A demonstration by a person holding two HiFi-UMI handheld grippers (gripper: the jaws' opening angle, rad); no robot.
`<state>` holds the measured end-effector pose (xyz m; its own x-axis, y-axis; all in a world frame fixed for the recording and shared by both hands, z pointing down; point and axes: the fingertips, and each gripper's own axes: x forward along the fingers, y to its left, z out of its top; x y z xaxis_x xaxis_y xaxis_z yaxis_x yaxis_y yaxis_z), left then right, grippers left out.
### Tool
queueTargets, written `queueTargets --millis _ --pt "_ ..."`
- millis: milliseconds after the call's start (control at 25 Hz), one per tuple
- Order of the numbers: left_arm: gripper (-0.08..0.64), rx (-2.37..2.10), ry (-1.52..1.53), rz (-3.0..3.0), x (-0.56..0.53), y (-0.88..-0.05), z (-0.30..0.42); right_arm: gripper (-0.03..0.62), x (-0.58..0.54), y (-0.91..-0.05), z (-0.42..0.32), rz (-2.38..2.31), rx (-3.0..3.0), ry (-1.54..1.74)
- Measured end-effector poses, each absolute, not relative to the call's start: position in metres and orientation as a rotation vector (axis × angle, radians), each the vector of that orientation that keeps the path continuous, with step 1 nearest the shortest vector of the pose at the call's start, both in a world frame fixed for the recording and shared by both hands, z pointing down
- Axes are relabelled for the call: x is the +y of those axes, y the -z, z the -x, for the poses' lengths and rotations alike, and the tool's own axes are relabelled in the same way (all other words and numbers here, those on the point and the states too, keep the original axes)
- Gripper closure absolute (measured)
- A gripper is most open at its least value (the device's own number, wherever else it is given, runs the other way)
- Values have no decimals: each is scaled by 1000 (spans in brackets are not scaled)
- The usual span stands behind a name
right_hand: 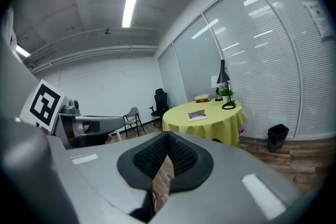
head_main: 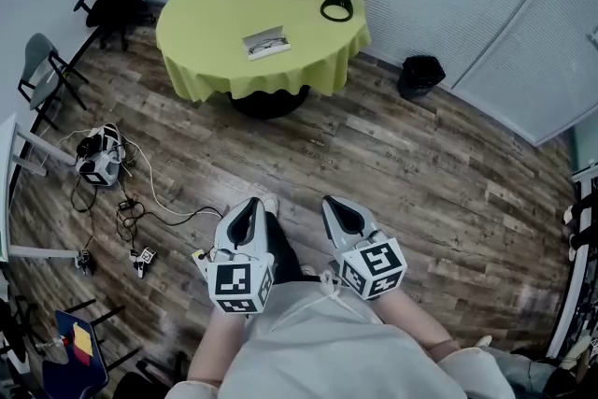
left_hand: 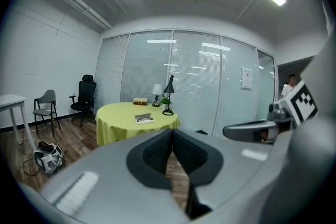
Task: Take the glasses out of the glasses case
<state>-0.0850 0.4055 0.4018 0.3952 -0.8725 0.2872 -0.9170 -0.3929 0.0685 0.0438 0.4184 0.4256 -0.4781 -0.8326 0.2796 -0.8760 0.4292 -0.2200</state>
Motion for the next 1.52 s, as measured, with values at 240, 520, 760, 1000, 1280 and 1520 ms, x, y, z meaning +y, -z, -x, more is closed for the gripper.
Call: queueTargets --millis 240,520,760,1000,1280,1520 --pt "554 -1535 -321 -2424 327 -415 91 594 346 -441 -38 -1554 -2489 -576" --pt "554 -1460 -330 -2431 200 -413 103 594 228 -439 -24 -1580 -2416 -608" --pt "554 -1416 -333 -2493 95 -396 131 594 126 -426 3 -1624 -2388 -603" --pt "554 -1416 -378 -2537 14 -393 163 594 48 -422 27 -1655 -2380 -599" --pt "554 -1360 -433 -2485 -41 -418 162 594 -20 -431 32 -1637 -2372 -648" --pt "554 -1364 -465 -2432 -98 -436 153 594 -85 -447 18 -1582 -2376 -679"
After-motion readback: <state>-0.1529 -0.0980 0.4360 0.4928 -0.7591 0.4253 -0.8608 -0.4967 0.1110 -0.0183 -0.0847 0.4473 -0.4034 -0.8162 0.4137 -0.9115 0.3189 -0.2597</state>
